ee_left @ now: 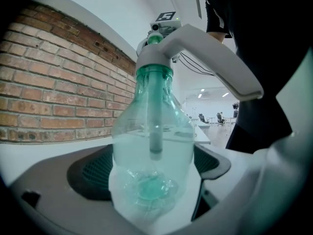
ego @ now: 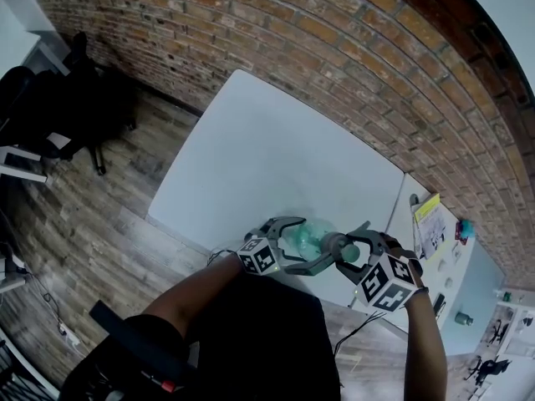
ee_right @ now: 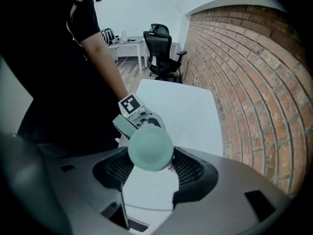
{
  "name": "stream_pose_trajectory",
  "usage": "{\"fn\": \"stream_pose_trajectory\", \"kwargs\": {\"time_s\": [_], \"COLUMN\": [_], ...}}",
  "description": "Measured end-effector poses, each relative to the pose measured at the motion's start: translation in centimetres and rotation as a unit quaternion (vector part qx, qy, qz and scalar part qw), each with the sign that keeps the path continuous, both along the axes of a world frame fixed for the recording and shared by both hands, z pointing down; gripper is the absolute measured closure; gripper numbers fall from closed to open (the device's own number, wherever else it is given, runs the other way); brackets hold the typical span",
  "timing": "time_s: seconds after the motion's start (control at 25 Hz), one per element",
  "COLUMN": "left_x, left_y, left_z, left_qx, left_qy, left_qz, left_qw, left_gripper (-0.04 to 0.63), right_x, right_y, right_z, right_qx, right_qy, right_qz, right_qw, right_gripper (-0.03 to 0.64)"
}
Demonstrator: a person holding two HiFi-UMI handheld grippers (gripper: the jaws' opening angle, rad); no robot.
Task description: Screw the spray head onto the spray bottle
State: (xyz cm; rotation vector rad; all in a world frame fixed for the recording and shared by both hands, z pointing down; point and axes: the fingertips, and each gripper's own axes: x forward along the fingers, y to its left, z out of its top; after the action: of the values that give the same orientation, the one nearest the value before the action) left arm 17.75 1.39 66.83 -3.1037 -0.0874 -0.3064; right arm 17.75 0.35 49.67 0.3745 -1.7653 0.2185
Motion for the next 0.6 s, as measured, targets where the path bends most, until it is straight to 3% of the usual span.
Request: {"fn": "stream_pose_trajectory", "kwargs": {"time_s": [0.24,0.6], "left_x": [-0.1,-0.3], "left_y": [-0.1,0.0], "left_z": [0.4,-0.3], "left_qx": [0.017,-0.006], "left_qy": [0.006,0.033], "left_qz": [-0.009,-0.02], "left_qw": [0.9998,0.9992], "left_gripper": [0.087,0.087], "right_x": [0.0,0.1], "right_y": [0.0,0.0], "right_z": [0.0,0.0], "right_qx": [0.005,0.01], "right_qy": [-0.004,-0.011], "right_qz": [0.013,0.086], "right_qw": [1.0,0.996], "right_gripper": [0.359,0.359]}}
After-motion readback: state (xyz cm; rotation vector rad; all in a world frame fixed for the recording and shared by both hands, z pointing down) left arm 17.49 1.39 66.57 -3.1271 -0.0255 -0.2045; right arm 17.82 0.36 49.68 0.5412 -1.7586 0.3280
